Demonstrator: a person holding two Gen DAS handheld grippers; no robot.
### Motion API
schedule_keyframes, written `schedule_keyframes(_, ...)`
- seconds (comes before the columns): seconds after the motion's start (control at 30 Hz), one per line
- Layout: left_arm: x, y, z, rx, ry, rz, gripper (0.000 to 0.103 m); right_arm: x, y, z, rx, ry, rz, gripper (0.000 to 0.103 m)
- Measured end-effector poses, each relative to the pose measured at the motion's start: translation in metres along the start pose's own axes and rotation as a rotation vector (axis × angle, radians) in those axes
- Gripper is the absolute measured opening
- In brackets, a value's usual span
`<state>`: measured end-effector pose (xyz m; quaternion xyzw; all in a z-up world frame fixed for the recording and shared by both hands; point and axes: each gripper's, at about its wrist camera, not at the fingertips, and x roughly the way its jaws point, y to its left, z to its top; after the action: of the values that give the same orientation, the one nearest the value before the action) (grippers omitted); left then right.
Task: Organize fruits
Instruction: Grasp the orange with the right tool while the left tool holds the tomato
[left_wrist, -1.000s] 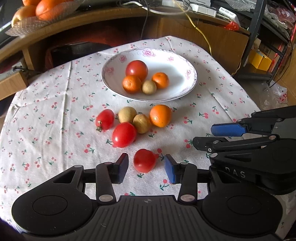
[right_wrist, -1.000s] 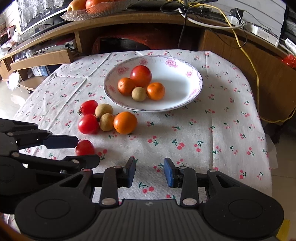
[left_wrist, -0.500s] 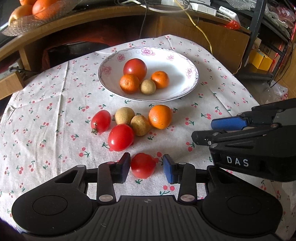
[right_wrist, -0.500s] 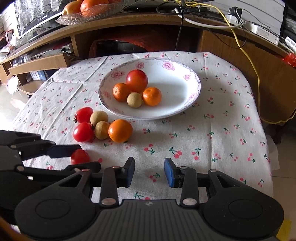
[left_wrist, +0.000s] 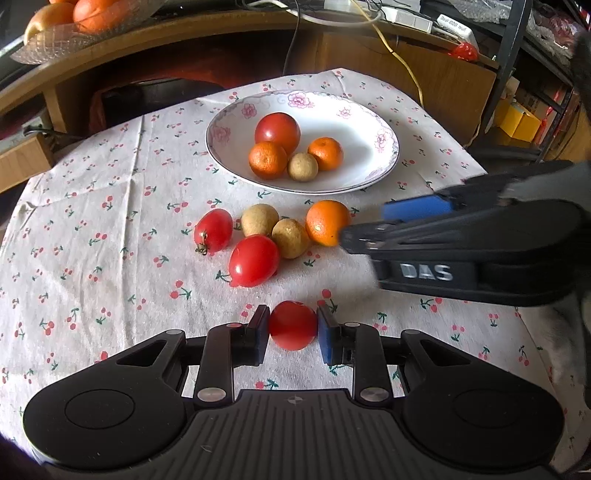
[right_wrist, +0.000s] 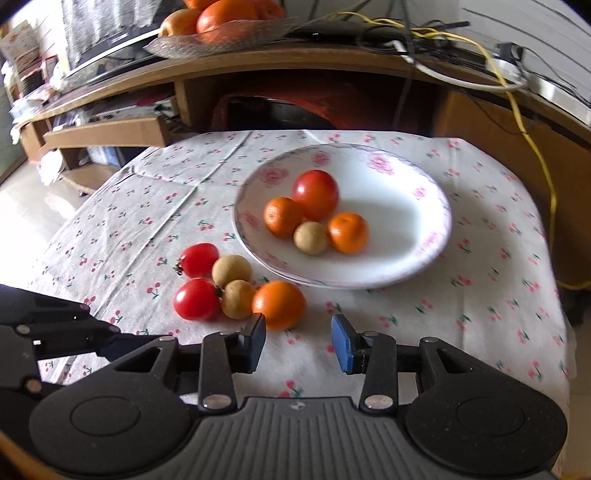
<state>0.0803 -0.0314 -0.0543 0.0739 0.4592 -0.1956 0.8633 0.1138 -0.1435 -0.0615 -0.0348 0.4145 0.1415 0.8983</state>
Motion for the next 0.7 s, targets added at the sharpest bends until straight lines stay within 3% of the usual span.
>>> schedule_keyframes(0.23, -0.002, 0.004, -0.001, -0.011, 0.004, -0.019, 0.039, 0.020, 0.008, 0.000, -0.068, 0.020, 0.012, 0.042)
schedule_keyframes(0.43, -0.003, 0.007, -0.002, -0.017, 0.004, -0.022, 0.041, 0.020, 0.008, 0.003, -0.062, 0.013, 0.017, 0.035)
schedule_keyframes(0.7, -0.003, 0.003, -0.003, 0.005, 0.002, -0.009, 0.039, 0.008, 0.010, -0.006, -0.067, 0.041, -0.016, 0.035)
